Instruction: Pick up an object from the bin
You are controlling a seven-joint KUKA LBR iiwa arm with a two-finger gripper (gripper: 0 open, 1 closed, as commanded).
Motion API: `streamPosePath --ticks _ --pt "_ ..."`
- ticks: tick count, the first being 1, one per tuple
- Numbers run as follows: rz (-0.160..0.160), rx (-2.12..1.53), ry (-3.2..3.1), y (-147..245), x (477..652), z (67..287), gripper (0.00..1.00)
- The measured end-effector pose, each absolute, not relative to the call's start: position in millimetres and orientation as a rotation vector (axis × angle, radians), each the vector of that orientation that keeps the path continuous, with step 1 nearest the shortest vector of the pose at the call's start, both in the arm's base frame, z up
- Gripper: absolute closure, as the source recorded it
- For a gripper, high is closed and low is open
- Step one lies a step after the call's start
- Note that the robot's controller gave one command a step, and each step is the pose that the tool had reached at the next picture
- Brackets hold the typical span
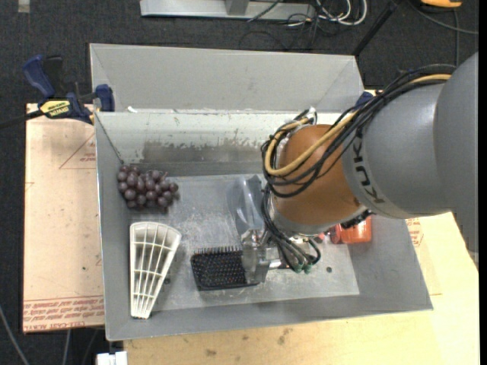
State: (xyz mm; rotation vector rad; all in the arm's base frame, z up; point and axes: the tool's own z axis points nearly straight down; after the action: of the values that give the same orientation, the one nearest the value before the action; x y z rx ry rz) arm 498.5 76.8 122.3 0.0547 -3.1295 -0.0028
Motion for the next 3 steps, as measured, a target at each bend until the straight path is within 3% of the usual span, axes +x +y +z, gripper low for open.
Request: streamPosePath --ticks 1,2,3 --pt "0.0 0.047 -3.143 76 504.1 142 1.0" --pt "-0.001 -0.002 -3.144 59 519.1 155 0.0" --pt "-0.001 -0.001 -3.144 59 519.0 155 0.0"
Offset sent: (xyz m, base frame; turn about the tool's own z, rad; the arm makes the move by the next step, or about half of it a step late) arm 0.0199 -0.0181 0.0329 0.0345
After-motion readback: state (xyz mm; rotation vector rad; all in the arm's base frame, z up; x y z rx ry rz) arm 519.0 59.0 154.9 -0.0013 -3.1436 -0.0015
